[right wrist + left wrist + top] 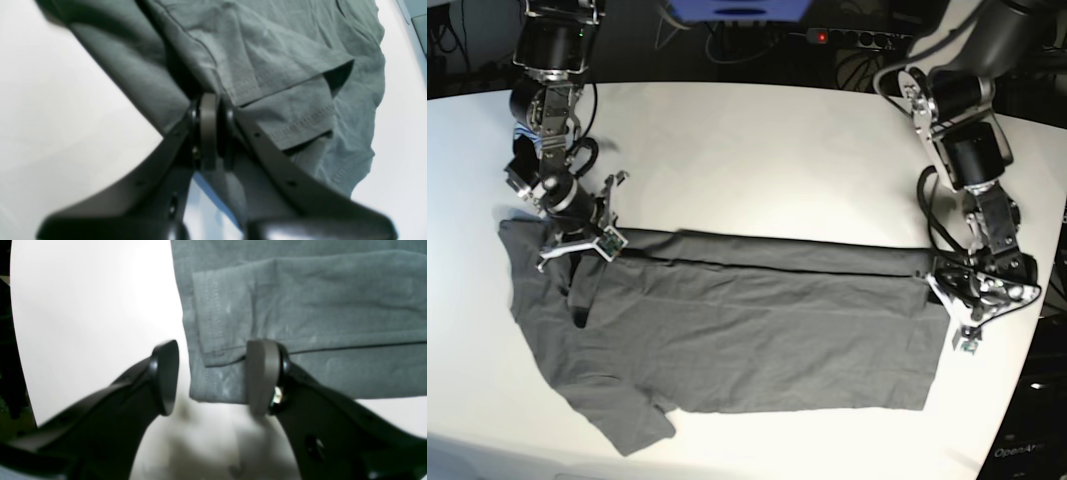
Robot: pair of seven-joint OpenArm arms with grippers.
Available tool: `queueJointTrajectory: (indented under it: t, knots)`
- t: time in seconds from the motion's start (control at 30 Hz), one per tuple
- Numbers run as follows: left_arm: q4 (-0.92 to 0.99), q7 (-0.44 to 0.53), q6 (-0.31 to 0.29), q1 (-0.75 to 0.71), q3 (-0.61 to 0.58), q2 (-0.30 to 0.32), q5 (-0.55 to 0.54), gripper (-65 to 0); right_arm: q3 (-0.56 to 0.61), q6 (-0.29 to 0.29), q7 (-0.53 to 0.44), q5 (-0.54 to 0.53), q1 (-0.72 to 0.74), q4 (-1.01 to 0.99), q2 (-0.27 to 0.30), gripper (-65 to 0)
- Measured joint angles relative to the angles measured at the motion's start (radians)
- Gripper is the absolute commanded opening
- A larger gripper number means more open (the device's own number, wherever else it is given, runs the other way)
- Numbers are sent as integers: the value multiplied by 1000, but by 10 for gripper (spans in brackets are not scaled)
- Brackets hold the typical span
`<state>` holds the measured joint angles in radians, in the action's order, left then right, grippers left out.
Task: Fold the T-shirt properly
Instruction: 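Open the left gripper and regrasp the shirt's side edge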
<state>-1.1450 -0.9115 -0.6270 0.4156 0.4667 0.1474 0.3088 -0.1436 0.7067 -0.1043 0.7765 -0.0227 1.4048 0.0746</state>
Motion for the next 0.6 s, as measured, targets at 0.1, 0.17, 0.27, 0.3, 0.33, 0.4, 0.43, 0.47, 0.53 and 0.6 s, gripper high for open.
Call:
queueJointTrajectory:
  t: [0.1,0.17,0.27,0.3,0.33,0.4,0.43,0.47,0.53,0.6]
  knots:
    - [1,0,2,0,0,0,0,-327,0,0,0,0,0,0,0,-635]
    - [2,1,3,0,0,0,-2,-327,0,0,0,0,0,0,0,-635]
    - [51,5,3,6,0,4,-3,-327,0,0,0,0,0,0,0,-635]
    - [71,16,3,6,0,5,-3,-327,0,0,0,0,0,0,0,-635]
    - [84,27,3,2,0,4,-3,-327,0,0,0,0,0,0,0,-635]
    - [93,35,3,0,0,2,-3,-327,0,0,0,0,0,0,0,-635]
    - [93,44,3,1,0,2,-3,-328,0,0,0,0,0,0,0,-635]
    - [93,49,3,3,0,3,-3,-329,0,0,0,0,0,0,0,-635]
    - [93,49,3,6,0,2,-3,-329,0,0,0,0,0,0,0,-635]
    - [93,48,3,5,23,0,-3,-329,0,0,0,0,0,0,0,-635]
